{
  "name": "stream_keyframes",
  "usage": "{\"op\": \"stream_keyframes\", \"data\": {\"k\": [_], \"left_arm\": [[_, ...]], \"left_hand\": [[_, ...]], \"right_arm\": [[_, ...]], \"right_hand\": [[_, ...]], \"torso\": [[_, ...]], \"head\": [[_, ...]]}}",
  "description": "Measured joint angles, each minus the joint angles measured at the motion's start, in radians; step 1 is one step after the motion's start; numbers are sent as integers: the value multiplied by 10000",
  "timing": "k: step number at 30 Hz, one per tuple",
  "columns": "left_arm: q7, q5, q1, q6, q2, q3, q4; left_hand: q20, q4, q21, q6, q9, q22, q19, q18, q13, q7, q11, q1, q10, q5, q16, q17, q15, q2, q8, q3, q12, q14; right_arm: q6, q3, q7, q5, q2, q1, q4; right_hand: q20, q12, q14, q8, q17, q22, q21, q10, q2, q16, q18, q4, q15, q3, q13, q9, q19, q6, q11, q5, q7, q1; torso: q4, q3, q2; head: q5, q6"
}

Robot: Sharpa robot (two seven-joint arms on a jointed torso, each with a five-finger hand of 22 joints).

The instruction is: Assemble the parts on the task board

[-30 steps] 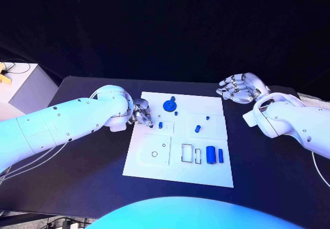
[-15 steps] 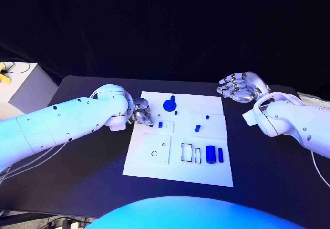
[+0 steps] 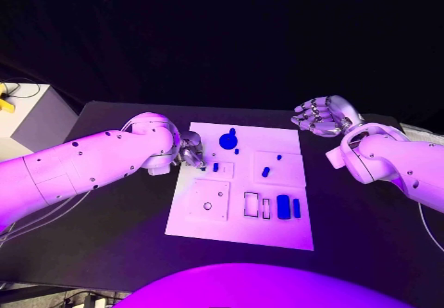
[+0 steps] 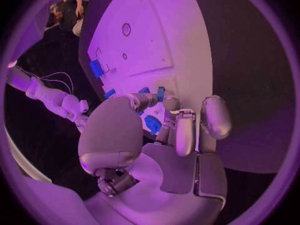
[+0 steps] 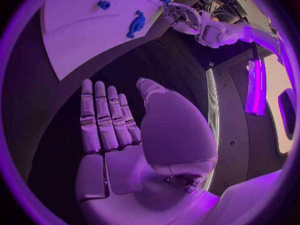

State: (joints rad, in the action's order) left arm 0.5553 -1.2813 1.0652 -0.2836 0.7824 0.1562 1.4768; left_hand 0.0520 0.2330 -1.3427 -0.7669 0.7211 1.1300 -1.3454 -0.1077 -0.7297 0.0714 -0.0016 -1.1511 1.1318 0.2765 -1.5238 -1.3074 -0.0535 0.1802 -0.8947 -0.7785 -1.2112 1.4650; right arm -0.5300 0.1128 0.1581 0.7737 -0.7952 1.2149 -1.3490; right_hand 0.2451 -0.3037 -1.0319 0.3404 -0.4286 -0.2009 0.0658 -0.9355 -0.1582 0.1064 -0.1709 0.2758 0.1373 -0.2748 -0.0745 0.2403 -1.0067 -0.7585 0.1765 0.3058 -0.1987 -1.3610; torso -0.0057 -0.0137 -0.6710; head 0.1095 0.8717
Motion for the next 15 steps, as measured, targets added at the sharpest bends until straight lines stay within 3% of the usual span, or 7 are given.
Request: {"op": "stream_keyframes", "data": {"k": [5, 8, 10, 15], "left_arm": [[20, 5, 4, -11, -53, 1, -52], [28, 22, 4, -3, -80, 1, -86], [30, 38, 5, 9, -105, -3, -107], [37, 96, 5, 42, -123, -7, -141]], "left_hand": [[0, 43, 0, -56, 10, 1, 0, 1, -33, 13, -15, 136, 85, -11, 0, 0, 0, -130, -19, -43, 0, 0], [-30, 54, 0, -123, 40, 34, -30, 0, -43, -49, -72, 420, 213, -11, -22, 0, -7, -81, -68, -56, 0, 7], [-37, -332, 0, -163, 33, 34, -37, 0, -43, -88, -74, 615, 216, -28, -40, 0, -47, 4, -90, -442, 0, 26], [-73, -377, 0, -220, 6, 59, -73, 0, -62, -115, -126, 885, 270, -87, -40, 0, -73, -9, -120, -399, 0, 1]], "right_arm": [[1, 0, 13, -14, 1, -2, 0], [1, 0, 16, -20, 1, -2, 0], [2, 0, 17, -23, 1, -3, 0], [5, 0, 17, -30, -1, -4, -1]], "right_hand": [[0, 45, 36, 0, 32, 30, 0, 19, 0, -38, 1, 0, 36, 0, 12, -4, 0, 0, 19, 0, 0, 0], [0, 45, 36, -25, 43, 42, 0, 36, 0, -38, 1, 0, 36, 0, 23, -11, 0, 0, 36, 0, 0, 0], [0, 45, 36, -39, 60, 61, 0, 36, 0, -38, 1, 0, 36, 0, 30, -14, -1, 0, 36, 0, 0, 0], [0, 83, 35, -39, 83, 79, 0, 36, 0, -75, 2, 0, 36, 0, 49, -14, -1, 0, 36, 41, 0, 0]], "torso": [[-1, -2, -1], [-2, -1, -1], [-4, -2, -1], [-2, -3, -1]], "head": [[-7, 1], [-10, 8], [-12, 9], [-19, 10]]}}
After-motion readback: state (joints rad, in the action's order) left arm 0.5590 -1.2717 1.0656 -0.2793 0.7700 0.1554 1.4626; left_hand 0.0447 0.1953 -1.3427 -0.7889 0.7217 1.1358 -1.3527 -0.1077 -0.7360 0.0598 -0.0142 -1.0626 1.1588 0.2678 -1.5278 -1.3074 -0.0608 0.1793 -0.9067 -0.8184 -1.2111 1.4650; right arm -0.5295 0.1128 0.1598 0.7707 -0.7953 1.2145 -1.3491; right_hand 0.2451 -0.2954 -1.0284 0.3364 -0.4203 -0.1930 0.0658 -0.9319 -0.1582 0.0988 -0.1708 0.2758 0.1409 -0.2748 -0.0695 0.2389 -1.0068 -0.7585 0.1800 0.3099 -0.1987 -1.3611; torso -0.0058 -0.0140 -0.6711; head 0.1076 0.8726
